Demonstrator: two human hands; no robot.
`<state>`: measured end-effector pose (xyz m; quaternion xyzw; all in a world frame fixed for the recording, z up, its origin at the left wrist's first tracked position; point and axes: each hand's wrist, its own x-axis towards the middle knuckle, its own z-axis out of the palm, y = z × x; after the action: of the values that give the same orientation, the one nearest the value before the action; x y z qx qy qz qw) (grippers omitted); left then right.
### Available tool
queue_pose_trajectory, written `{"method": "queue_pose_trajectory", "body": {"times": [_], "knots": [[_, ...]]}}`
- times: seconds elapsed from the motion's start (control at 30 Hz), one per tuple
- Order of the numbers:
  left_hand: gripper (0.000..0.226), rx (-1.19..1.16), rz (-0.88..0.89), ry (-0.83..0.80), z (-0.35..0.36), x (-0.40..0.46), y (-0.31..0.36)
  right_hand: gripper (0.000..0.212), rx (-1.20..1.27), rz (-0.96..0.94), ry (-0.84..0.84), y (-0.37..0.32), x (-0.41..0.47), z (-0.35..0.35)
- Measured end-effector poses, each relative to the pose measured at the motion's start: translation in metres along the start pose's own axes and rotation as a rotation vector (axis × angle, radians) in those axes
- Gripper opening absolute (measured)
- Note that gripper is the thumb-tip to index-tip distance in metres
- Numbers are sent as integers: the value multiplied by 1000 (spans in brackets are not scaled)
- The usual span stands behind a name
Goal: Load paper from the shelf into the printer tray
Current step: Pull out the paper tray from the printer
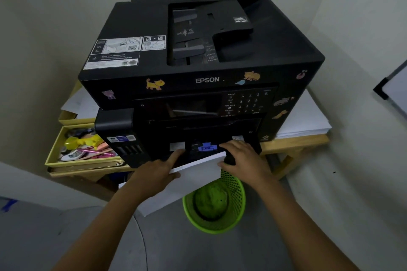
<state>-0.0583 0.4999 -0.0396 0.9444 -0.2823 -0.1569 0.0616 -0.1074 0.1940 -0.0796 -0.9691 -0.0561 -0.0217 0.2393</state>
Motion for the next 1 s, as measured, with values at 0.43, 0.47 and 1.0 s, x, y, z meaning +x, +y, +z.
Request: {"method": "queue_pose_trajectory", "body": {"times": [0.43, 0.47, 1.0], "knots": [[61, -108, -52, -64, 4, -12, 11, 59, 112, 38, -9, 1, -30, 16], [62, -111, -49, -61, 6, -17, 14, 59, 114, 37, -5, 1, -34, 16], [68, -64, -120, -38, 29, -61, 41, 58, 121, 5, 3, -1, -81, 27]]}}
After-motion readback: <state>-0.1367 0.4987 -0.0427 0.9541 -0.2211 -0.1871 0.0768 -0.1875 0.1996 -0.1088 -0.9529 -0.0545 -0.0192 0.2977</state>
